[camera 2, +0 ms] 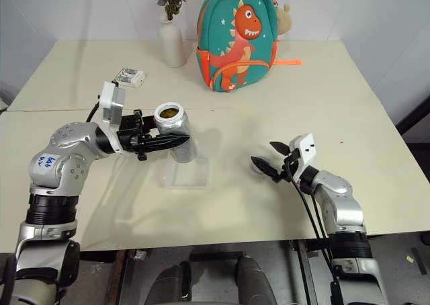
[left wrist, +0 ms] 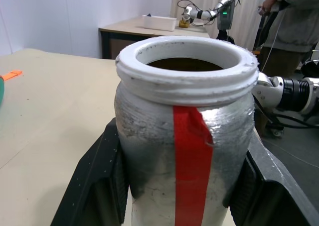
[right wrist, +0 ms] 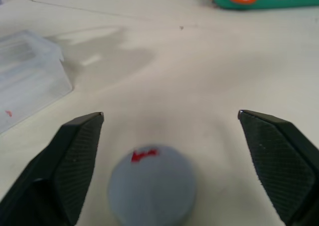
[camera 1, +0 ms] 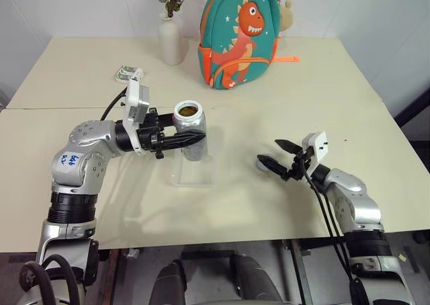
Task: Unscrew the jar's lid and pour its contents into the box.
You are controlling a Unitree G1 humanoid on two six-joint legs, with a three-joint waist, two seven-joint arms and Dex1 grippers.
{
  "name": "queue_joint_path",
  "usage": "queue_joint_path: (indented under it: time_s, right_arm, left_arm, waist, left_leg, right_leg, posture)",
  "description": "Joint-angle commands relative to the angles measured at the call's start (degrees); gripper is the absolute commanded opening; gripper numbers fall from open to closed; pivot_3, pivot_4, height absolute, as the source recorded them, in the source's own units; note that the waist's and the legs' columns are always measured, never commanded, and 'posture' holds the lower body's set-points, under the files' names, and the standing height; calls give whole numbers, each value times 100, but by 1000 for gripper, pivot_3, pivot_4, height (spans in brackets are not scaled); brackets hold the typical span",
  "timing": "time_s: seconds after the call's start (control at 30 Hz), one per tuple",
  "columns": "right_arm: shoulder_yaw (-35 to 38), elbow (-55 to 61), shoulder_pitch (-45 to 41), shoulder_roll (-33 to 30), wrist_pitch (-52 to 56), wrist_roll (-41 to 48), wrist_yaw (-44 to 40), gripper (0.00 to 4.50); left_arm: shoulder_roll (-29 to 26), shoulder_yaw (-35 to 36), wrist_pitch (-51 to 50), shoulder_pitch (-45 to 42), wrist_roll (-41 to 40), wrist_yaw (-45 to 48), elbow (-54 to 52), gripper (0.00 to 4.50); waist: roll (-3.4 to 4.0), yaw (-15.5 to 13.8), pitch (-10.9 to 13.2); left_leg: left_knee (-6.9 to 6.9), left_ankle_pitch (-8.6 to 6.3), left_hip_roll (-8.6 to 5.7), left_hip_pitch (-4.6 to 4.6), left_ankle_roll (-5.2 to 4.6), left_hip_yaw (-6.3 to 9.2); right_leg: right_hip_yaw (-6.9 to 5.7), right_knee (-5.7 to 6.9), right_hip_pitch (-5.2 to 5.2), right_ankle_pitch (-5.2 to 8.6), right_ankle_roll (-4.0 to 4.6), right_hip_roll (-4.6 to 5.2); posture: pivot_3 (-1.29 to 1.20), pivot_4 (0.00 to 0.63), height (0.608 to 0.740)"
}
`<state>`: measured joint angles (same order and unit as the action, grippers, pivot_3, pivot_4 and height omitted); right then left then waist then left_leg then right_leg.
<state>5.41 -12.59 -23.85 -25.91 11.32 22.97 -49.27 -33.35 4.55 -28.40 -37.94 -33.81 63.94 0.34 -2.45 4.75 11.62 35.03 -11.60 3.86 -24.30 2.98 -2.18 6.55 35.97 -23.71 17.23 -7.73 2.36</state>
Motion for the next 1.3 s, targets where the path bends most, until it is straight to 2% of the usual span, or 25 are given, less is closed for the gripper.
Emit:
queue_joint_path:
  time_s: [0.03,0.17,0.27,0.5,0.57,0.67,0.73,0.8,1.1,1.2,1.3]
  right_arm:
    - [242,481,-135,-337,-21,203,-283,4480]
    - [86,1676,-53,-1090,54,331,-1068,4480]
    - [54,2310,-238,-1620,666,721,-1490,4480]
    - [-38,2894,-985,-2122,1606,1334,-1853,4480]
    - [-91,2923,-1107,-2076,1678,1335,-1809,4480]
    - [-164,2925,-1149,-1929,1685,1273,-1681,4480]
    - [-217,2935,-1112,-1827,1635,1224,-1597,4480]
    - [-247,2919,-1090,-1745,1606,1200,-1533,4480]
    - [-260,2666,-1071,-1503,1405,1000,-1395,4480]
    - [-241,2609,-982,-1449,1301,916,-1343,4480]
    - [-226,2548,-914,-1394,1194,839,-1266,4480]
  left_arm:
    - [-131,125,89,12,-35,5,-227,2078]
    - [-414,170,379,78,275,-33,-70,2078]
    - [-611,257,323,105,327,-113,14,2078]
    - [-1181,392,226,113,790,-636,16,2078]
    - [-1307,221,37,39,1440,-1430,-79,2078]
    - [-1386,-110,33,11,1973,-1814,-320,2078]
    - [-1245,-206,-108,-83,2102,-2081,-512,2078]
    - [-1121,-194,-48,-110,2002,-2060,-696,2078]
    - [-1242,-376,534,354,2335,-1890,-1125,2078]
    - [-1223,-542,1091,489,2974,-2342,-1219,2078]
    - [-1226,-828,1976,639,4097,-3155,-1119,2078]
  waist:
    - [0,-8,0]
    - [3,-9,2]
    - [2,-11,2]
    - [1,-6,2]
    - [1,-16,2]
    - [1,-24,2]
    - [1,-38,2]
    - [0,-71,3]
    - [0,-130,3]
    - [0,-150,3]
    - [0,-162,3]
  left_leg:
    - [0,0,0,0,0,1]
    - [-8,-1,0,0,1,1]
    - [-9,-3,1,3,4,1]
    - [-3,-3,1,7,4,-1]
    - [-4,-3,1,7,4,-1]
    - [-5,-4,0,5,4,-1]
    - [-6,-5,0,4,4,-2]
    - [-5,-5,0,-1,4,-2]
    - [-7,-7,2,2,7,-5]
    - [-2,-7,2,0,7,-5]
    - [-1,-7,0,0,7,-6]
  right_leg:
    - [0,0,0,0,0,0]
    - [-1,-5,0,1,1,0]
    - [-2,-4,1,4,1,-1]
    - [0,-3,3,17,27,4]
    - [0,-7,3,24,39,6]
    - [0,-8,3,21,33,7]
    - [-1,-9,2,20,30,6]
    - [-2,-8,-1,16,23,6]
    - [-1,-3,-5,11,14,3]
    - [-1,-4,-4,11,15,5]
    - [0,-7,-1,11,15,7]
  posture:
    - [0,150,740]
    - [0,150,740]
    - [0,150,740]
    - [0,150,740]
    - [0,150,740]
    - [0,150,740]
    - [0,150,740]
    - [0,150,740]
    - [0,150,740]
    - [0,150,740]
    - [0,150,740]
